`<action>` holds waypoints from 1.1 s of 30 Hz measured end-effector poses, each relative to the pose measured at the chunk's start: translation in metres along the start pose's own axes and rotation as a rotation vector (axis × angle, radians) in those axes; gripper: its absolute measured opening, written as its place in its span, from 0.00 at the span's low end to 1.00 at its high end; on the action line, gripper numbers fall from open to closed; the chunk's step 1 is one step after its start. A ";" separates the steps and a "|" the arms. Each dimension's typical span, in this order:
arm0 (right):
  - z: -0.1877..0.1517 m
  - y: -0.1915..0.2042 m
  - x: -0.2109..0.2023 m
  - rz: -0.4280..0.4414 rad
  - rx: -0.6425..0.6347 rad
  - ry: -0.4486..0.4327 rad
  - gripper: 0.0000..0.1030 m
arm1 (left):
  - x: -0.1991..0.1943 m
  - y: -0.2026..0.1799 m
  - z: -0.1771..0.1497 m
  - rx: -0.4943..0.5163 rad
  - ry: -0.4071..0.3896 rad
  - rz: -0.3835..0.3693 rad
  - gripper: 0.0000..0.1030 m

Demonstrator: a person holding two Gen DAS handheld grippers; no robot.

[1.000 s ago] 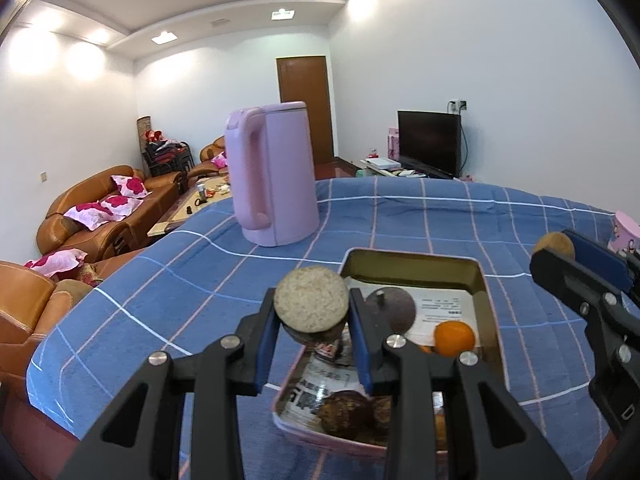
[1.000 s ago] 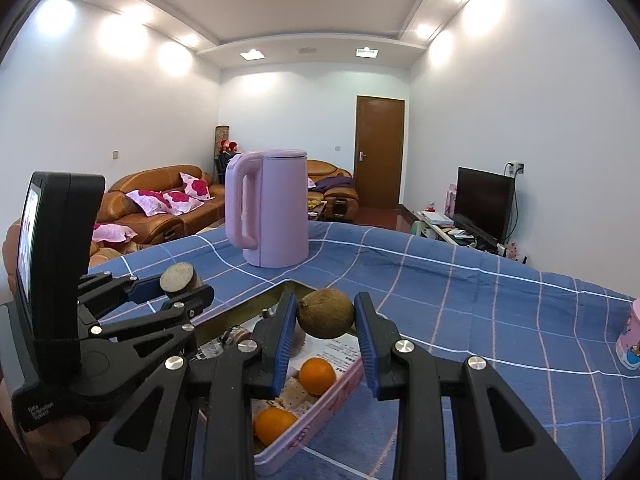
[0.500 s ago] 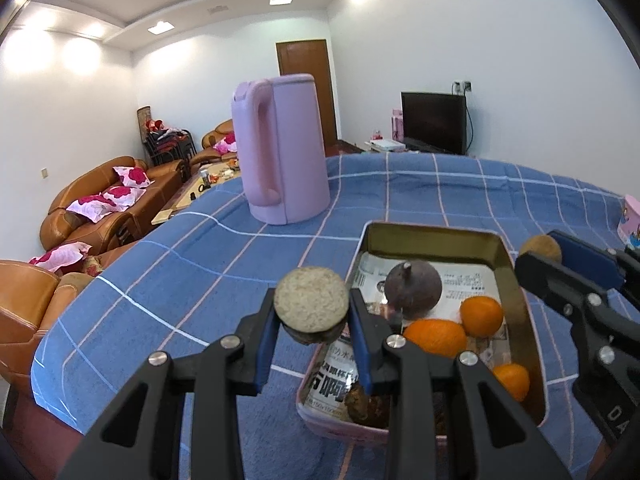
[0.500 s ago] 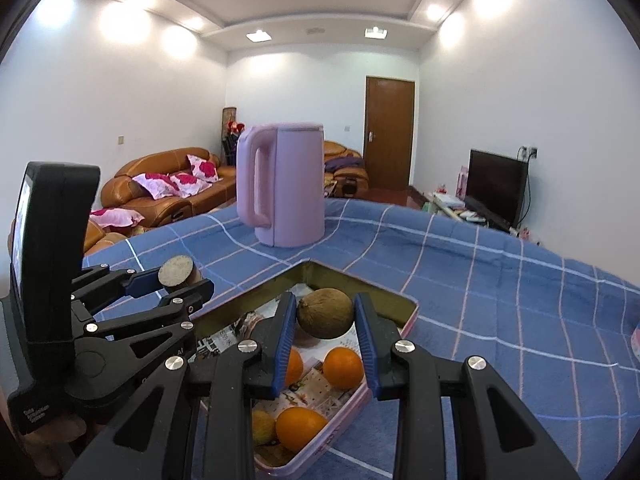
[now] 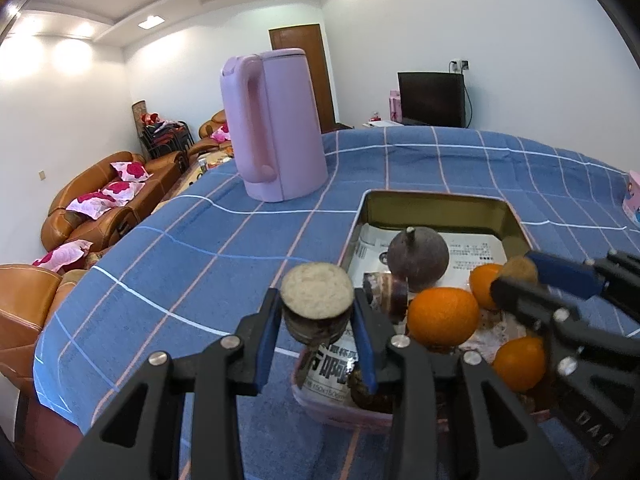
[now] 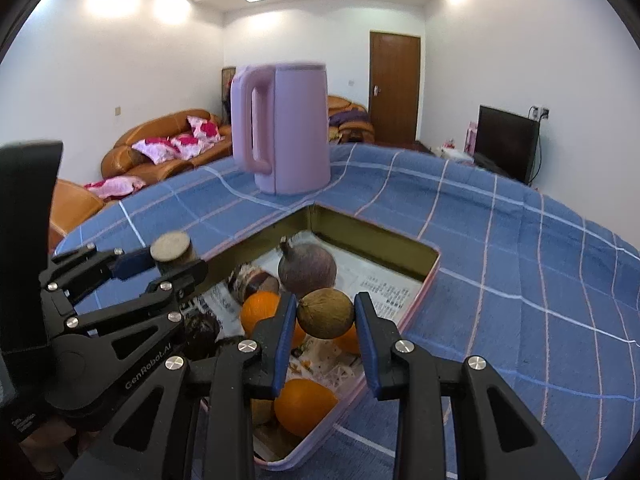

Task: Organize fruits

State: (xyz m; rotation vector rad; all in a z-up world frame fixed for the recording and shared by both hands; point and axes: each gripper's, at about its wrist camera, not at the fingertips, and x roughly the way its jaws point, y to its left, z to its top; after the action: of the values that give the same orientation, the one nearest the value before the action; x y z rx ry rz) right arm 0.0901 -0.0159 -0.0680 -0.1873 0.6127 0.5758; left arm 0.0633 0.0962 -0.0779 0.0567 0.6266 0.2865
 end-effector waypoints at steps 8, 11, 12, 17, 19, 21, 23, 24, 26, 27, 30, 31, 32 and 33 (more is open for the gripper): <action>-0.004 0.002 0.003 -0.001 -0.008 0.018 0.47 | -0.001 -0.001 -0.001 0.003 0.008 -0.007 0.58; -0.005 0.000 0.000 -0.010 -0.002 0.013 0.47 | -0.005 -0.001 -0.001 0.005 0.005 -0.013 0.63; -0.006 -0.001 -0.002 -0.011 0.002 0.008 0.47 | -0.006 -0.001 -0.001 0.004 0.002 -0.017 0.68; -0.005 -0.007 -0.018 -0.036 0.018 -0.029 0.48 | -0.021 0.004 0.004 -0.021 -0.038 -0.029 0.71; -0.004 -0.010 -0.028 -0.056 0.023 -0.052 0.48 | -0.027 0.007 0.006 -0.040 -0.057 -0.035 0.72; -0.004 -0.012 -0.038 -0.090 0.025 -0.079 0.48 | -0.035 0.009 0.009 -0.051 -0.076 -0.043 0.75; -0.003 -0.015 -0.047 -0.116 0.030 -0.104 0.48 | -0.042 0.010 0.011 -0.061 -0.099 -0.046 0.75; -0.003 -0.015 -0.050 -0.127 0.029 -0.114 0.48 | -0.045 0.011 0.012 -0.066 -0.108 -0.051 0.75; -0.002 -0.016 -0.058 -0.151 0.026 -0.137 0.49 | -0.049 0.012 0.014 -0.071 -0.119 -0.053 0.76; -0.001 -0.017 -0.062 -0.159 0.027 -0.149 0.49 | -0.051 0.012 0.015 -0.073 -0.125 -0.053 0.77; 0.000 -0.017 -0.071 -0.173 0.030 -0.174 0.49 | -0.055 0.013 0.016 -0.081 -0.132 -0.052 0.81; 0.000 -0.017 -0.074 -0.179 0.029 -0.182 0.50 | -0.055 0.013 0.017 -0.083 -0.134 -0.053 0.82; 0.000 -0.018 -0.077 -0.183 0.028 -0.186 0.51 | -0.056 0.013 0.017 -0.084 -0.136 -0.052 0.85; 0.000 -0.018 -0.080 -0.185 0.028 -0.191 0.53 | -0.057 0.013 0.017 -0.085 -0.139 -0.050 0.86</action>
State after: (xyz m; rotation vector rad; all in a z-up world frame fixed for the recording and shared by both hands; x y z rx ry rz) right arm 0.0470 -0.0665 -0.0209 -0.1582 0.4131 0.4008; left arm 0.0260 0.0937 -0.0296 -0.0205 0.4768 0.2582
